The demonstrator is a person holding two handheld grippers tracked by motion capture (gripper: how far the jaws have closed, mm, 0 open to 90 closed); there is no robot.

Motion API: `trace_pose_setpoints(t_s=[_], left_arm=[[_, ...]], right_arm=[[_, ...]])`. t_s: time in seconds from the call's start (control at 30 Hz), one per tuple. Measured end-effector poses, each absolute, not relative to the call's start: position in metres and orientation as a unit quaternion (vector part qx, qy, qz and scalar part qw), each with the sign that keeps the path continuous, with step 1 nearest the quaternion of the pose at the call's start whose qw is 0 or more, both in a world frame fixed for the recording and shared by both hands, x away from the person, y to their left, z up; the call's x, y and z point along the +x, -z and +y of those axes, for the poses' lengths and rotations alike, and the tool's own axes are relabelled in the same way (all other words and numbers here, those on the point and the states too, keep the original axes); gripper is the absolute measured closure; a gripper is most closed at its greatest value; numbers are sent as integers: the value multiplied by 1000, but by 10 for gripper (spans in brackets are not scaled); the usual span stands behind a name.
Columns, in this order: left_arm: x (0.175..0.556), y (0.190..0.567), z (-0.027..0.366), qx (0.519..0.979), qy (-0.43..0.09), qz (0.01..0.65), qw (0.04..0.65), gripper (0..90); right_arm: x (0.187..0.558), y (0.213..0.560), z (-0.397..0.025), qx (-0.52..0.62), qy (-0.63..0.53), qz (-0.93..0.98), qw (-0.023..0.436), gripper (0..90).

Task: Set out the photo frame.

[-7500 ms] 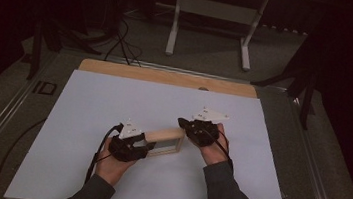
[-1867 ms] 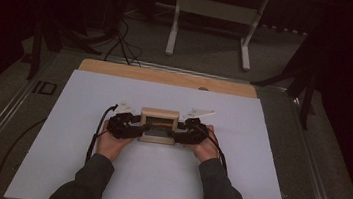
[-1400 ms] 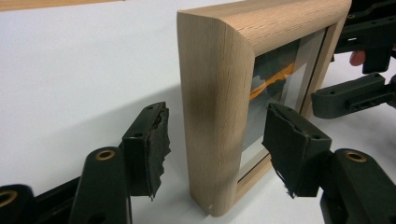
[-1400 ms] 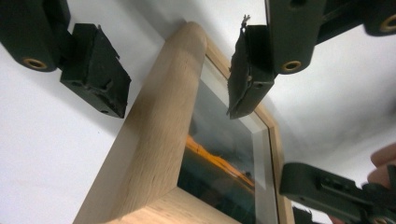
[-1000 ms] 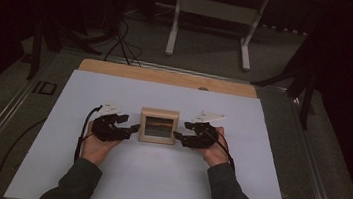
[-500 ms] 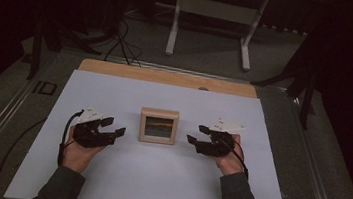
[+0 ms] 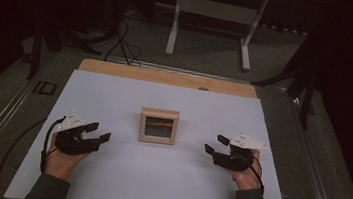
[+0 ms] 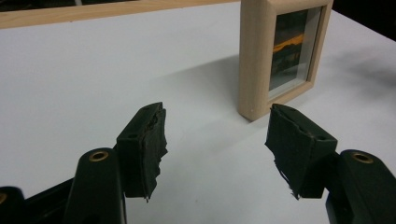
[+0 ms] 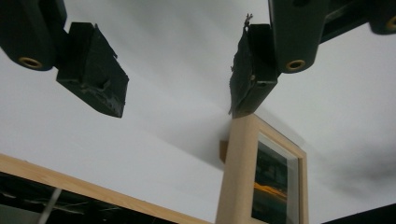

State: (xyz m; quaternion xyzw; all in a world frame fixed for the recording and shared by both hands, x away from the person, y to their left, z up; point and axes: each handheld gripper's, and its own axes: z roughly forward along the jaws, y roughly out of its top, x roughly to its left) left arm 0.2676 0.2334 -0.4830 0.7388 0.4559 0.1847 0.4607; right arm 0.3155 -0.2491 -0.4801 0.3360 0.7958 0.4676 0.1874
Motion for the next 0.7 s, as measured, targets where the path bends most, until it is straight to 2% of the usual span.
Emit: trace_pose_setpoints(t_s=[0.7], left_arm=[[243,500,255,731,-208,483,434,374]], right_arm=[[282,500,-278,377,-478,767,204,337]])
